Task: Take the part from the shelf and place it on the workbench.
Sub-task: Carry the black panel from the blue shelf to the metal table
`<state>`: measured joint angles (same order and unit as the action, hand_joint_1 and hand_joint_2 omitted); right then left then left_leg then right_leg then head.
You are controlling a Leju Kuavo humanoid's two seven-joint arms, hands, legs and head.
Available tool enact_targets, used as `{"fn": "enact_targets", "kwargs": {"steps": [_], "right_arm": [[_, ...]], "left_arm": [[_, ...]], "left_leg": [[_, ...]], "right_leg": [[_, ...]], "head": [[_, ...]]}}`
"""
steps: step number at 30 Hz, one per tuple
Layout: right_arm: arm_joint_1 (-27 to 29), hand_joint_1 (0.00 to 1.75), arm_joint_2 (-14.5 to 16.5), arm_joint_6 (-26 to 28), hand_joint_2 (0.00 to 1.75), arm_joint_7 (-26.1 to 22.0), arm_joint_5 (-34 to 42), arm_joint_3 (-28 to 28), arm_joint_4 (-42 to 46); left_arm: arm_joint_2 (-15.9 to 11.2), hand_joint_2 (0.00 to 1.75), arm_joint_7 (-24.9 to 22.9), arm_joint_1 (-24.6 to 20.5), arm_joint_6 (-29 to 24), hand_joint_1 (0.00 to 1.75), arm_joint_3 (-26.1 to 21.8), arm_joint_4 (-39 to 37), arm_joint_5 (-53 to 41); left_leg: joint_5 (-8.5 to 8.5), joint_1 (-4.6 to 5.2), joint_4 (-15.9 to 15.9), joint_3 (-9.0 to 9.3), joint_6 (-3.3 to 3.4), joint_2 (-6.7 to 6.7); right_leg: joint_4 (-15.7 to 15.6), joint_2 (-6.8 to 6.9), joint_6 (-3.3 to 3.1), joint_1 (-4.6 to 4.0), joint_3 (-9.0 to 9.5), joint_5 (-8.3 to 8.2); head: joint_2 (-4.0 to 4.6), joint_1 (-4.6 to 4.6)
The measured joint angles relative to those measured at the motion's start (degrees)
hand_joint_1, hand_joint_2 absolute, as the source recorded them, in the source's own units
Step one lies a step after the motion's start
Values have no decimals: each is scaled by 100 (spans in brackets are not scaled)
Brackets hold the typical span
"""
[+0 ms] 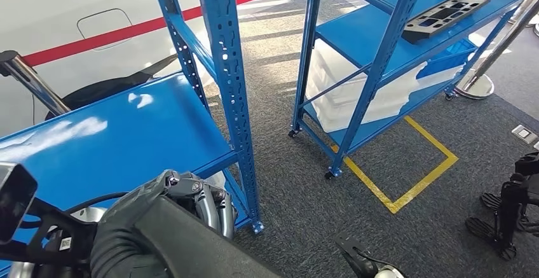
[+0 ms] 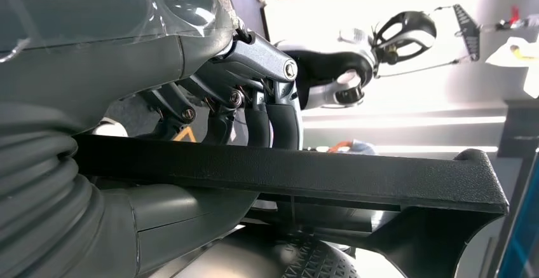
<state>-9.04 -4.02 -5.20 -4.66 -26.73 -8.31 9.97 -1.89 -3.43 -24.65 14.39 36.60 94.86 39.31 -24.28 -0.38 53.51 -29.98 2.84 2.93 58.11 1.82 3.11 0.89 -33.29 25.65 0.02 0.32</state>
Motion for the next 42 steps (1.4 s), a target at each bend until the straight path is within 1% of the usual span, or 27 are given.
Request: {"fn": "enact_targets", "kwargs": {"steps": [1, 2, 4, 6, 7, 9, 10, 11, 12, 14, 16, 17, 20, 22, 24, 25, 26, 27, 28, 30, 31, 32, 35, 37, 40, 41, 42], "right_arm": [[-10, 0, -1, 3, 0, 0, -5, -3, 0], [-15, 0, 1, 8, 0, 1, -10, -5, 0], [-9, 0, 3, 18, 0, 5, -15, -8, 0], [-3, 0, 4, 33, 0, 9, -22, -9, 0], [-6, 0, 4, 43, 0, 9, -27, -9, 0], [-15, 0, 5, 58, 0, 9, -41, -10, 0], [-17, 0, 5, 66, 0, 9, -56, -10, 0], [-13, 0, 5, 81, 0, 9, -77, -10, 0], [-9, 0, 5, 102, 0, 9, -105, -10, 0], [-5, 0, 8, 148, 0, 9, -145, -10, 0], [-14, 0, 14, 178, 0, 9, -159, -10, 0], [-15, 0, 16, 190, 0, 9, -163, -10, 0], [-5, 0, 9, 222, 0, 10, -181, -10, 0], [-3, 0, 10, 231, 0, 10, -190, -8, 0], [-6, 0, 17, 236, 0, 9, -195, -6, 0], [-6, 0, 16, 238, 0, 10, -198, -6, 0], [-5, 0, 16, 241, 0, 10, -202, -6, 0], [-4, 0, 15, 243, 0, 11, -206, -6, 0], [-5, 0, 13, 244, 0, 11, -210, -6, 0], [-14, 0, 10, 249, 0, 10, -218, -6, 0], [-21, 0, 10, 252, 0, 10, -222, -6, 0], [-26, 0, 10, 255, 0, 10, -225, -6, 0], [-19, 0, 13, 257, 0, 10, -236, -6, 0], [-19, 0, 16, 257, 0, 10, -251, -6, 0], [-20, 0, 17, 257, 0, 9, -258, -7, 0], [-18, 0, 16, 257, 0, 9, -260, -7, 0], [-17, 0, 16, 256, 0, 9, -262, -8, 0]], "left_arm": [[-1, 175, -1, -5, 2, 175, 3, 3, 2], [-1, 175, -2, -9, 3, 175, 6, 5, 5], [-2, 175, -2, -12, 3, 175, 13, 8, 9], [-3, 175, -2, -12, 2, 175, 14, 9, 12], [-5, 175, -1, -10, 1, 175, 14, 9, 14], [-14, 175, -1, 1, -2, 175, 14, 9, 17], [-19, 175, -1, 7, -4, 175, 14, 9, 19], [-25, 175, -2, 11, -5, 175, 14, 9, 20], [-29, 175, -2, 12, -7, 175, 14, 9, 23], [-33, 175, -2, 6, -7, 175, 14, 9, 30], [-34, 175, -7, -1, -7, 175, 15, 9, 42], [-34, 175, -10, -1, -8, 175, 16, 9, 51], [-34, 175, -16, -1, -10, 175, 17, 9, 75], [-34, 175, -17, -3, -10, 175, 17, 9, 79], [-34, 175, -21, 1, -13, 175, 18, 9, 84], [-34, 175, -28, 5, -15, 175, 19, 9, 88], [-34, 175, -36, 8, -16, 175, 20, 9, 93], [-34, 175, -45, 10, -17, 175, 20, 9, 97], [-34, 175, -50, 10, -17, 175, 21, 9, 103], [-34, 175, -61, 5, -14, 175, 20, 10, 114], [-34, 175, -71, 2, -12, 175, 21, 11, 120], [-34, 175, -82, -1, -10, 175, 21, 12, 126], [-35, 175, -102, -1, -8, 175, 25, 13, 136], [-38, 175, -103, -2, -9, 175, 24, 13, 137], [-44, 175, -105, 2, -9, 175, 25, 13, 139], [-46, 175, -107, 4, -9, 175, 25, 13, 145], [-48, 175, -108, 4, -9, 175, 25, 13, 155]], "left_leg": [[-6, 19, 10, -6, -26, 37], [-11, 39, 17, -13, -54, 71], [-16, 40, 24, -26, -104, 124], [-186, 14, 228, -114, -166, 24], [-370, 5, 506, -232, -192, -65], [-808, 0, 1346, -591, -212, -200], [-938, 2, 1697, -745, -206, -221], [-956, 6, 1852, -808, -188, -230], [-859, 13, 1757, -754, -162, -234], [-456, 36, 970, -360, -85, -270], [-181, 70, 245, -28, -28, -326], [-136, 85, 98, 24, -10, -346], [-61, 87, 29, 7, 54, -329], [8, 60, -15, -3, 115, -299], [46, 57, -18, -41, 144, -276], [62, 58, -16, -64, 145, -267], [79, 57, -14, -87, 140, -260], [95, 54, -10, -106, 128, -254], [108, 49, -5, -119, 114, -249], [124, 57, 21, -142, 80, -236], [133, 67, 37, -159, 56, -230], [146, 78, 50, -180, 27, -225], [168, 69, 85, -253, -72, -224], [-77, 49, 377, -385, -135, -237], [-767, 29, 1567, -830, -206, -245], [-876, 28, 1835, -907, -211, -245], [-870, 29, 1867, -868, -203, -245]], "right_leg": [[-250, 56, -24, -11, 122, -64], [-354, 76, -51, -25, 157, -75], [-353, -14, -117, -33, 120, -106], [-362, -81, -188, -24, 87, -147], [-365, -113, -222, -16, 68, -169], [-363, -174, -265, -31, 24, -199], [-362, -209, -276, -45, 6, -210], [-362, -241, -284, -60, -7, -220], [-361, -275, -285, -71, -12, -229], [-361, -338, -279, -84, -11, -246], [-352, -383, -246, -99, -31, -270], [-350, -394, -223, -99, -48, -286], [-332, -392, -137, -92, -90, -295], [5, -333, -88, -86, -223, -32], [807, -276, -41, -60, -524, 437], [1184, -267, -21, -48, -659, 608], [1396, -262, -5, -36, -715, 683], [1358, -255, 5, -26, -647, 642], [1062, -241, 10, -15, -449, 503], [151, -194, 9, -9, 99, 187], [-187, -180, -10, -12, 279, 88], [-355, -174, -34, -21, 353, 48], [-374, -184, -150, -36, 277, -16], [-383, -178, -239, -24, 217, -79], [-380, -182, -299, -34, 93, -169], [-378, -186, -302, -41, 49, -200], [-377, -194, -301, -46, 11, -229]], "head": [[0, 4], [0, 8], [0, 14], [0, 16], [0, 18], [0, 23], [0, 24], [0, 25], [0, 25], [0, 25], [0, 25], [0, 24], [0, 21], [0, 15], [0, 9], [0, 8], [0, 8], [0, 9], [0, 9], [0, 8], [0, 8], [0, 8], [0, 11], [0, 16], [0, 22], [0, 22], [0, 22]]}}
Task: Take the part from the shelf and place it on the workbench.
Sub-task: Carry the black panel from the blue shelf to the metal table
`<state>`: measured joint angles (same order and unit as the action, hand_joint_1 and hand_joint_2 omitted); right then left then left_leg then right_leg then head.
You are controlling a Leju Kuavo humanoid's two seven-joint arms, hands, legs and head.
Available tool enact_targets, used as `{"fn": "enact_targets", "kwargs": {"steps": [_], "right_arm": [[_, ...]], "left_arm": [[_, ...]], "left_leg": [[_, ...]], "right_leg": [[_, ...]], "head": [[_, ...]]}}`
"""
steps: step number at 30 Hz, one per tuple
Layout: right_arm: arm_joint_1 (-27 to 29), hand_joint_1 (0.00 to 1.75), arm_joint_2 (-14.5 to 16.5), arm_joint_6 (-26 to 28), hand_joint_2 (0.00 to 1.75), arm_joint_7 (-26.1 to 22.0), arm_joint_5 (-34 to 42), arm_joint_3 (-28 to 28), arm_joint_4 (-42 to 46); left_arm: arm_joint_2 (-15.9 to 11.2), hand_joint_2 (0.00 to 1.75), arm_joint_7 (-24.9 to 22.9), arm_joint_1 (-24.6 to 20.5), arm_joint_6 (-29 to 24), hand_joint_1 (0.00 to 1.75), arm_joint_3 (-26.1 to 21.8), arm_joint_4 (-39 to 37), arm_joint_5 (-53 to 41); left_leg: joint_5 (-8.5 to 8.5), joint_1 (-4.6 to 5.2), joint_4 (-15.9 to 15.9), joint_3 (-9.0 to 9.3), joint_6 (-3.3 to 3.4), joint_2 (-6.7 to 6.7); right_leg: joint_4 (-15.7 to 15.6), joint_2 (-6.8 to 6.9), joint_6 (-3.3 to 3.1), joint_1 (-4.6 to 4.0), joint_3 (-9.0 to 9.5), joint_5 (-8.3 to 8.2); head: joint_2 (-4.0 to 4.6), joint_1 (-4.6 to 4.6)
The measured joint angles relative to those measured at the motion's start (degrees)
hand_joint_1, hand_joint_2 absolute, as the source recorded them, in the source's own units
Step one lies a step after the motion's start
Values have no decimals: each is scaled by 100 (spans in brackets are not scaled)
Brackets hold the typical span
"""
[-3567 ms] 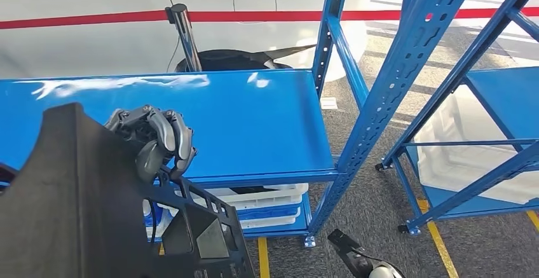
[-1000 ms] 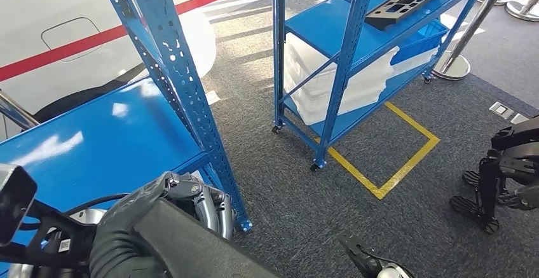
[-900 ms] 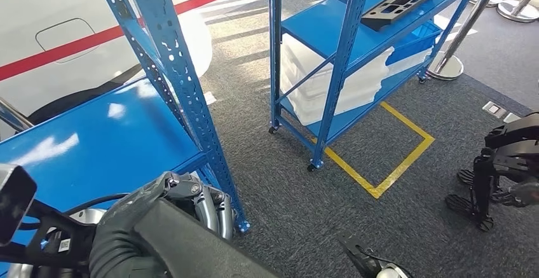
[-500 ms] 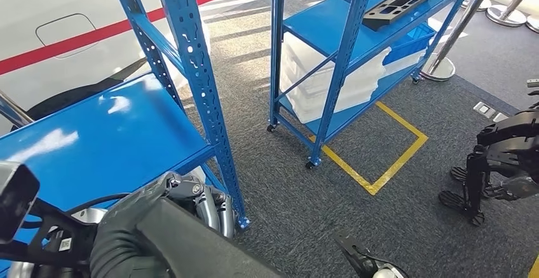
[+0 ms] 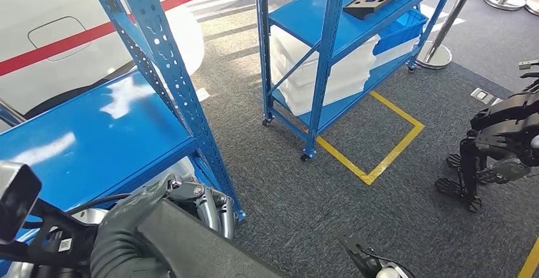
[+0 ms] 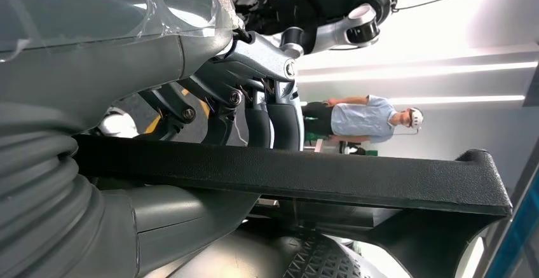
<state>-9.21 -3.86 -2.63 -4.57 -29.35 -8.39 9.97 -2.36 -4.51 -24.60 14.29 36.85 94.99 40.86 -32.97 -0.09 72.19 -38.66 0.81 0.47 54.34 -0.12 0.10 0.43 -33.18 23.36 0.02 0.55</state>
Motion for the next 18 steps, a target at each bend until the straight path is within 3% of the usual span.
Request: {"fn": "enact_targets", "kwargs": {"steps": [1, 4, 5, 8, 9, 11, 13, 14, 16, 18], "right_arm": [[0, 0, 0, 1, 0, 0, -4, -1, 0], [-7, 0, 19, 1, 0, 0, -27, -1, 0], [-7, 0, 26, 1, 0, 0, -38, -1, 0], [5, 0, 25, 1, 0, 0, -61, -1, 0], [8, 0, 23, 0, 0, 0, -62, 1, 0], [9, 0, 21, -1, 0, 1, -65, 4, 0], [10, 0, 17, 0, 0, 1, -67, 6, 0], [10, 0, 13, 0, 0, 1, -67, 6, 0], [10, 0, 7, -1, 0, 2, -68, 6, 0], [9, 0, 5, -1, 0, 2, -68, 6, 0]], "left_arm": [[-1, 175, -2, -2, 1, 175, 0, 0, 13], [-2, 175, -9, -35, 4, 175, 1, 3, 47], [-2, 175, -15, -47, 6, 175, 1, 5, 53], [-2, 175, -49, -58, 9, 175, 3, 7, 74], [-2, 175, -62, -62, 9, 175, 4, 7, 80], [-2, 175, -83, -69, 11, 175, 4, 7, 98], [-2, 175, -100, -70, 13, 175, 4, 7, 124], [-2, 175, -104, -69, 13, 175, 4, 7, 132], [-2, 175, -106, -67, 13, 175, 4, 7, 137], [-2, 175, -106, -67, 13, 175, 4, 7, 137]], "left_leg": [[110, 4, -231, 168, 18, -1], [556, 51, -1562, 953, 147, -39], [628, 75, -1815, 1082, 178, -50], [745, 89, -1924, 1069, 215, -28], [796, 73, -1937, 1039, 241, -13], [898, 40, -1961, 952, 302, 16], [986, 39, -1957, 839, 329, 22], [1033, 35, -1955, 781, 324, 23], [1102, 25, -1949, 695, 307, 24], [1123, 21, -1947, 669, 298, 24]], "right_leg": [[0, -11, 4, -5, -30, -28], [3, -44, 49, -16, -86, -106], [5, -50, 75, -14, -105, -134], [16, -60, 159, -2, -165, -201], [74, -59, 183, 1, -205, -137], [528, -48, 230, 18, -396, 271], [1360, -41, 281, 37, -663, 790], [1687, -40, 307, 48, -732, 914], [1935, -38, 341, 73, -715, 912], [1898, -37, 350, 83, -655, 846]], "head": [[0, 0], [0, -1], [0, -2], [0, -2], [0, -3], [0, -7], [0, -10], [0, -10], [0, -11], [0, -11]]}}
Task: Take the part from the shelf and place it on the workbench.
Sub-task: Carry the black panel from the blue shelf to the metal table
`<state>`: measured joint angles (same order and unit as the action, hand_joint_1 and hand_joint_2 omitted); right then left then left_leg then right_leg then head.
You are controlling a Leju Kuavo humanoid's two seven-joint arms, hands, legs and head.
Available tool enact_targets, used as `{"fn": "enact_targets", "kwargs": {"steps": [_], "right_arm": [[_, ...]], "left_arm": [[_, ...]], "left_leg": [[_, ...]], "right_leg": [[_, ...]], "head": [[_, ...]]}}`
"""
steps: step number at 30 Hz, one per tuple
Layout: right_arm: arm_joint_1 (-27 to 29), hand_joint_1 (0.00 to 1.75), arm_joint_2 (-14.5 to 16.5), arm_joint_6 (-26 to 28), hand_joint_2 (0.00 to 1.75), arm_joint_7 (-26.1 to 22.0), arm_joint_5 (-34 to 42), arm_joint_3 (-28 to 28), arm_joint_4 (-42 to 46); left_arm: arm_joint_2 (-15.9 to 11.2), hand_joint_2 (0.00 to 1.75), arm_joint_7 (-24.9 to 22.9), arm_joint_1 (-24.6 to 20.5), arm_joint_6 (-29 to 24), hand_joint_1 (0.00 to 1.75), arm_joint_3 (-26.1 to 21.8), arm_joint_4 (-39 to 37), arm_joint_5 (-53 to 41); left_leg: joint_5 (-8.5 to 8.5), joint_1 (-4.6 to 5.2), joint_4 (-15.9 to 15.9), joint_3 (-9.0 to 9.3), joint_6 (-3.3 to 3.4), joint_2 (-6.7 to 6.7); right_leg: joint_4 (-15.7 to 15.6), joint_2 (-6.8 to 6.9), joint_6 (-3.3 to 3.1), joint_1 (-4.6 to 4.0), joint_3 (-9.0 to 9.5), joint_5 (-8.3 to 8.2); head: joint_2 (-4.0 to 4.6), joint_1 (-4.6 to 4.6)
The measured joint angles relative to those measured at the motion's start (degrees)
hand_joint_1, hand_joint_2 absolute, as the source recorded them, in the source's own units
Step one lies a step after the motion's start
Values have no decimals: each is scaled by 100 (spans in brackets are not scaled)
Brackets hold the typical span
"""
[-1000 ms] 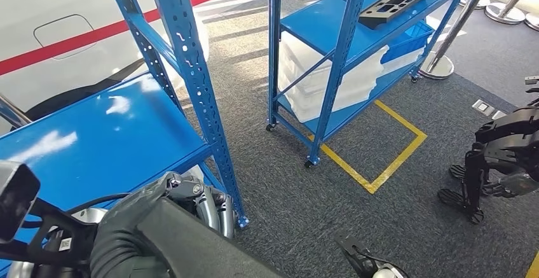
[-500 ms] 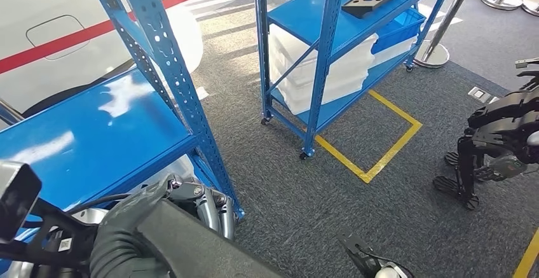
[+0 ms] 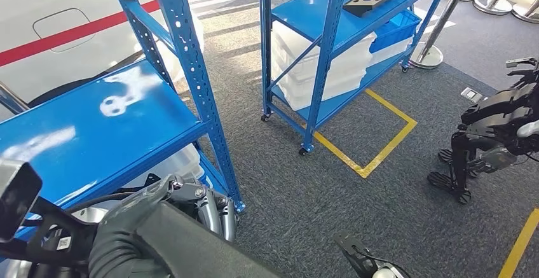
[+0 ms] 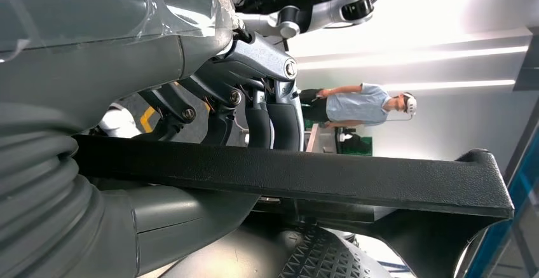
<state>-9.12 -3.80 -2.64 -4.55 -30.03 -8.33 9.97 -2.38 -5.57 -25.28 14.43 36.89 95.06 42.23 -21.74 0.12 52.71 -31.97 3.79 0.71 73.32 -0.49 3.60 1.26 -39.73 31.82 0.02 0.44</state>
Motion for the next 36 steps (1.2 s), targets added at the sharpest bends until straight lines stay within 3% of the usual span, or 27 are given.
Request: {"fn": "enact_targets", "kwargs": {"steps": [2, 4, 6, 8, 9, 10, 12, 13, 14, 15, 16, 17, 19, 20, 21, 23, 24, 26, 27, 28, 29, 30, 31, 32, 33, 35, 36], "right_arm": [[-1, 0, 0, 0, 0, -1, -1, 0, 0], [-29, 0, 3, -1, 0, -2, -4, -1, 0], [-53, 0, 7, -2, 0, -4, -10, -1, 0], [-44, 0, 9, -3, 0, -4, -13, 0, -1], [-39, 0, 9, -3, 0, -4, -13, -1, -2], [-37, 0, 8, -2, 0, -3, -13, -1, -2], [-38, 0, 1, -1, 0, -4, -13, -2, -2], [-37, 0, -3, -1, 0, -4, -13, -2, -2], [-33, 0, -5, -1, 0, -4, -13, -2, -2], [-28, 0, -7, -1, 0, -4, -13, -2, -2], [-23, 0, -7, -1, 0, -4, -13, -2, -2], [-23, 0, 0, -1, 0, -5, -14, -2, -2], [-32, 0, 22, -2, 0, -7, -15, -3, -2], [-37, 0, 33, -3, 0, -9, -15, -4, -2], [-39, 0, 37, -2, 0, -10, -15, -4, -2], [-33, 0, 32, -2, 0, -11, -17, -4, -2], [-30, 0, 31, -2, 0, -11, -21, -2, -2], [-25, 0, 30, -2, 0, -11, -31, 1, -2], [-25, 0, 27, -1, 0, -11, -35, 2, -2], [-25, 0, 23, 0, 0, -11, -38, 2, -2], [-26, 0, 20, 0, 0, -11, -39, 2, -2], [-27, 0, 16, 0, 0, -11, -40, 2, -2], [-28, 0, 14, -1, 0, -11, -40, 2, -2], [-32, 0, 11, -1, 0, -11, -39, 2, -2], [-41, 0, 9, -1, 0, -12, -39, 2, -2], [-57, 0, 2, 1, 0, -15, -39, 3, -2], [-61, 0, -2, 1, 0, -17, -39, 3, -2]], "left_arm": [[0, 175, 0, -1, 0, 175, 0, 0, 0], [1, 175, 2, -24, 5, 175, 0, 4, 0], [1, 175, 4, -40, 11, 175, 1, 10, 1], [-2, 175, 4, -26, 10, 175, 3, 11, 2], [-3, 175, 4, -21, 10, 175, 4, 11, 2], [-5, 175, 4, -18, 9, 175, 5, 11, 2], [-10, 175, 5, -12, 8, 175, 7, 11, 2], [-13, 175, 6, -8, 8, 175, 7, 11, 2], [-15, 175, 7, -3, 7, 175, 8, 11, 2], [-17, 175, 8, -1, 7, 175, 8, 11, 2], [-17, 175, 9, -4, 7, 175, 9, 12, 2], [-17, 175, 9, -15, 8, 175, 9, 14, 2], [-17, 175, 9, -48, 10, 175, 9, 22, 3], [-17, 175, 9, -61, 12, 175, 9, 27, 5], [-17, 175, 10, -66, 13, 175, 9, 29, 8], [-17, 175, 11, -65, 14, 175, 10, 31, 16], [-17, 175, 11, -68, 14, 175, 10, 31, 19], [-17, 175, 11, -62, 15, 175, 11, 31, 22], [-17, 175, 11, -57, 15, 175, 11, 31, 22], [-17, 175, 11, -48, 15, 175, 11, 31, 22], [-17, 175, 11, -42, 15, 175, 11, 31, 22], [-17, 175, 11, -39, 15, 175, 11, 31, 22], [-17, 175, 11, -37, 15, 175, 11, 31, 22], [-17, 175, 11, -39, 15, 175, 11, 31, 22], [-16, 175, 11, -43, 15, 175, 11, 32, 22], [-15, 175, 13, -52, 15, 175, 11, 36, 24], [-15, 175, 13, -53, 14, 175, 12, 37, 26]], "left_leg": [[14, -8, 7, -23, -12, 0], [71, -16, 108, -155, -92, 0], [162, -28, 202, -290, -199, 2], [149, -62, 250, -376, -266, -3], [0, -78, 377, -447, -291, -8], [-249, -85, 628, -545, -312, -15], [-838, -87, 1427, -760, -337, -20], [-1008, -84, 1791, -821, -335, -21], [-1054, -77, 1993, -804, -315, -23], [-980, -58, 1973, -685, -279, -25], [-833, -27, 1731, -457, -227, -29], [-697, 20, 1313, -137, -152, -39], [-602, 112, 422, 453, -14, -59], [-608, 146, 155, 602, 31, -68], [-608, 165, 36, 639, 50, -69], [-463, 156, -34, 575, 78, -59], [-382, 140, -71, 529, 99, -51], [-213, 114, -113, 391, 130, -37], [-139, 113, -110, 298, 142, -35], [-66, 114, -105, 206, 140, -30], [7, 113, -99, 111, 135, -24], [76, 112, -89, 16, 125, -19], [137, 109, -73, -76, 111, -15], [191, 106, -42, -163, 91, -13], [233, 110, 2, -246, 66, -12], [315, 115, 84, -362, 8, -2], [364, 108, 103, -400, -21, 5]], "right_leg": [[-147, 4, 11, 11, 109, -89], [-1065, 8, 37, 36, 707, -272], [-1816, 10, 2, 34, 1149, -395], [-1797, 22, -123, 23, 1034, -482], [-1798, 28, -186, 23, 967, -539], [-1801, 35, -244, 25, 892, -602], [-1797, 34, -309, 2, 733, -725], [-1795, 32, -324, -18, 655, -785], [-1794, 27, -328, -39, 581, -842], [-1793, 22, -327, -58, 516, -896], [-1792, 17, -324, -76, 458, -949], [-1792, 14, -318, -83, 412, -999], [-1802, 14, -282, -89, 348, -1103], [-1819, 18, -253, -76, 333, -1159], [-1843, 22, -218, -67, 322, -1220], [-1877, 25, -154, -54, 287, -1267], [-1799, 26, -129, -57, 240, -1144], [-1291, 29, -87, -49, 75, -585], [-878, 28, -63, -46, -22, -275], [-477, 28, -38, -38, -92, -88], [-183, 29, -15, -30, -104, -55], [-66, 29, 4, -18, -37, -159], [-165, 30, 18, -3, 129, -336], [-477, 33, 30, 13, 410, -483], [-942, 36, 36, 16, 760, -509], [-1747, 28, -16, -3, 1287, -377], [-1935, 22, -62, -33, 1374, -314]], "head": [[0, 0], [0, -3], [0, 9], [0, 22], [0, 23], [0, 27], [0, 38], [0, 43], [0, 46], [0, 47], [0, 47], [0, 47], [0, 44], [0, 46], [0, 52], [0, 64], [0, 65], [0, 57], [0, 51], [0, 48], [0, 45], [0, 43], [0, 42], [0, 42], [0, 40], [0, 45], [0, 48]]}}
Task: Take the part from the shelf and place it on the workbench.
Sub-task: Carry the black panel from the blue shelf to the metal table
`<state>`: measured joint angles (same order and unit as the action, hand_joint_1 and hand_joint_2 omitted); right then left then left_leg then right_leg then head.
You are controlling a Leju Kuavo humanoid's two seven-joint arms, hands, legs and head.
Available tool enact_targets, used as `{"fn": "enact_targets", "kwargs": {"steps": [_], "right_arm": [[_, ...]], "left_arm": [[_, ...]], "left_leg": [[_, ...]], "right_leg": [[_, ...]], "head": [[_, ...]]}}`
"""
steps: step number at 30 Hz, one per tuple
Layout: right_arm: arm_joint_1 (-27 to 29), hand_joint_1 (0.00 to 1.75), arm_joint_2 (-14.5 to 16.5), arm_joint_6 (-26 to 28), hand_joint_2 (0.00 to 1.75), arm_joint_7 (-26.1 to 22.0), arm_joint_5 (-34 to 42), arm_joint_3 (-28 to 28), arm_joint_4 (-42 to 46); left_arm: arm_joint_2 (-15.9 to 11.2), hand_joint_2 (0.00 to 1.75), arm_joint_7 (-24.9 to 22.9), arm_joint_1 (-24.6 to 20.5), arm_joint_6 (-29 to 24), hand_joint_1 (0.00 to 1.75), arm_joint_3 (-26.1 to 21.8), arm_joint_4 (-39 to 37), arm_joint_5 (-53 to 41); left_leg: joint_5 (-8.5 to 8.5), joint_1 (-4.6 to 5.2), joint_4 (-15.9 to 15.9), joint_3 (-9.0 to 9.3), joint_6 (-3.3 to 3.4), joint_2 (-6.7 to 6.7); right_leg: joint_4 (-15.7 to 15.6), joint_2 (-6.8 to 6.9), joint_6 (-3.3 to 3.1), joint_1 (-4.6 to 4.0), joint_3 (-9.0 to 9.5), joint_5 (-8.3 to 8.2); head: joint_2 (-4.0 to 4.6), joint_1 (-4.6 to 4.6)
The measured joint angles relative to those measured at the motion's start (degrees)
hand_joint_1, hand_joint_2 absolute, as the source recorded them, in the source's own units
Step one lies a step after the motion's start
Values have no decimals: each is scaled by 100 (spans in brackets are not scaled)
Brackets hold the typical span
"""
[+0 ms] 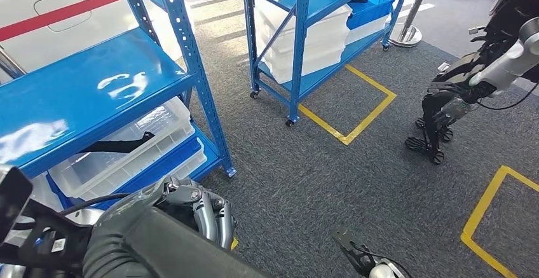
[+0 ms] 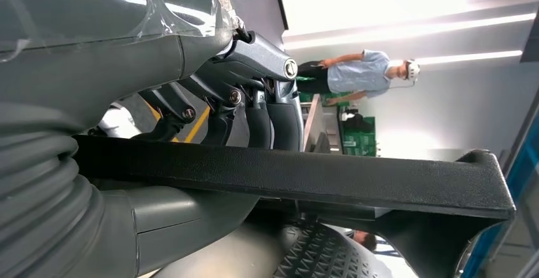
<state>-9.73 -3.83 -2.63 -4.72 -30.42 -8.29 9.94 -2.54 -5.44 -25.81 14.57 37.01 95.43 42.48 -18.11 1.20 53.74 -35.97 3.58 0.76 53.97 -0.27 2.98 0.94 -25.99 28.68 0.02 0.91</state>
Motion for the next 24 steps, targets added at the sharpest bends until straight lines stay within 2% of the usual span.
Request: {"fn": "enact_targets", "kwargs": {"steps": [2, 3, 4, 5, 6, 7, 8, 9, 10, 11, 12, 13, 14, 15, 17, 18, 19, 20, 21, 22, 23, 24], "right_arm": [[7, 0, -2, -2, 0, 0, -1, 1, 0], [10, 0, -4, -2, 0, 2, -1, 1, 0], [12, 0, -5, -2, 0, 4, -2, 0, 0], [8, 0, -6, -2, 0, 5, -2, -1, 0], [8, 0, -9, -1, 0, 5, -2, -1, 0], [8, 0, -10, -1, 0, 4, -2, -1, 0], [9, 0, -11, -1, 0, 4, -3, -1, 0], [10, 0, -13, -1, 0, 4, -4, -1, 0], [11, 0, -13, -1, 0, 4, -5, -1, 0], [12, 0, -13, -2, 0, 4, -7, -1, 0], [11, 0, -14, -2, 0, 4, -8, -1, 0], [9, 0, -14, -2, 0, 4, -10, -1, 0], [6, 0, -15, -2, 0, 5, -13, -2, 0], [4, 0, -16, -2, 0, 4, -15, -2, 0], [6, 0, -16, -3, 0, 5, -20, -1, -1], [9, 0, -16, -3, 0, 5, -22, 0, -1], [11, 0, -16, -3, 0, 6, -25, 1, -2], [13, 0, -17, -3, 0, 6, -26, 1, -2], [13, 0, -20, -3, 0, 6, -27, 1, -2], [13, 0, -21, -3, 0, 6, -27, 1, -2], [13, 0, -23, -3, 0, 6, -28, 1, -2], [12, 0, -25, -6, 0, 6, -31, 1, -2]], "left_arm": [[-1, 175, 0, 11, -1, 175, 1, -1, 4], [-2, 175, 0, 19, -1, 175, 1, -2, 7], [-4, 175, 0, 24, -1, 175, 1, -2, 10], [-5, 175, 0, 27, -1, 175, 2, -2, 13], [-7, 175, 0, 27, -1, 175, 2, -2, 16], [-8, 175, 0, 28, -1, 175, 3, -3, 17], [-9, 175, 0, 30, -1, 175, 4, -3, 18], [-10, 175, 0, 30, -1, 175, 4, -4, 20], [-11, 175, 0, 29, -1, 175, 5, -4, 21], [-11, 175, 0, 25, -1, 175, 5, -4, 22], [-11, 175, 0, 15, -1, 175, 5, -4, 24], [-10, 175, 1, 4, 2, 175, 6, -3, 27], [-10, 175, 2, -3, 4, 175, 7, -3, 33], [-10, 175, 3, -10, 7, 175, 7, -3, 42], [-10, 175, 5, -9, 9, 175, 8, -4, 54], [-9, 175, 5, -13, 10, 175, 8, -4, 57], [-8, 175, 5, -13, 12, 175, 8, -4, 58], [-7, 175, 5, -13, 13, 175, 8, -4, 60], [-7, 175, 5, -10, 14, 175, 8, -4, 61], [-7, 175, 9, -6, 16, 175, 8, -4, 60], [-7, 175, 18, -1, 18, 175, 8, -4, 58], [-7, 175, 31, 1, 20, 175, 8, -4, 55]], "left_leg": [[54, -30, 21, -62, -64, -3], [-57, -49, 107, -116, -105, -12], [-282, -66, 309, -198, -149, -22], [-596, -91, 629, -303, -190, -30], [-910, -111, 1040, -410, -230, -31], [-1129, -135, 1448, -494, -261, -31], [-1207, -156, 1742, -515, -283, -31], [-1151, -176, 1857, -451, -299, -30], [-1004, -190, 1759, -288, -307, -31], [-848, -199, 1459, -26, -310, -32], [-780, -202, 1020, 303, -305, -39], [-796, -190, 536, 619, -283, -56], [-838, -173, 186, 837, -253, -73], [-891, -149, -30, 952, -219, -90], [-833, -132, -88, 915, -131, -95], [-785, -133, -97, 872, -80, -90], [-719, -136, -104, 812, -22, -83], [-648, -134, -111, 745, 26, -77], [-582, -113, -109, 669, 58, -76], [-515, -93, -106, 588, 81, -74], [-455, -72, -103, 506, 91, -74], [-396, -50, -100, 422, 99, -73]], "right_leg": [[-33, 10, -108, -15, -74, -68], [-30, 24, -159, -16, -128, -130], [-34, 38, -202, -4, -194, -201], [-32, 50, -231, -1, -272, -272], [-30, 51, -250, 1, -362, -344], [-28, 50, -255, 2, -457, -416], [-25, 49, -252, 4, -554, -487], [-22, 48, -240, 8, -652, -559], [-20, 44, -221, 14, -744, -628], [-18, 37, -196, 22, -826, -694], [-16, 30, -166, 26, -893, -753], [-14, 24, -129, 27, -942, -811], [-27, 20, -90, 30, -968, -872], [-42, 19, -50, 32, -984, -930], [-71, 13, 25, 47, -1011, -1017], [-15, 11, 52, 56, -1053, -943], [153, 10, 71, 62, -1125, -747], [445, 12, 81, 72, -1225, -449], [853, 13, 90, 67, -1344, -112], [1294, 14, 97, 61, -1448, 149], [1651, 14, 97, 53, -1504, 260], [1860, 13, 87, 41, -1485, 211]], "head": [[0, 0], [0, 0], [0, -1], [0, -2], [0, 1], [0, 1], [0, 1], [0, 1], [0, 1], [0, 1], [0, 1], [0, -1], [0, -3], [0, 0], [0, 3], [0, 4], [0, -2], [0, -7], [0, -13], [0, -18], [0, -19], [0, -20]]}}
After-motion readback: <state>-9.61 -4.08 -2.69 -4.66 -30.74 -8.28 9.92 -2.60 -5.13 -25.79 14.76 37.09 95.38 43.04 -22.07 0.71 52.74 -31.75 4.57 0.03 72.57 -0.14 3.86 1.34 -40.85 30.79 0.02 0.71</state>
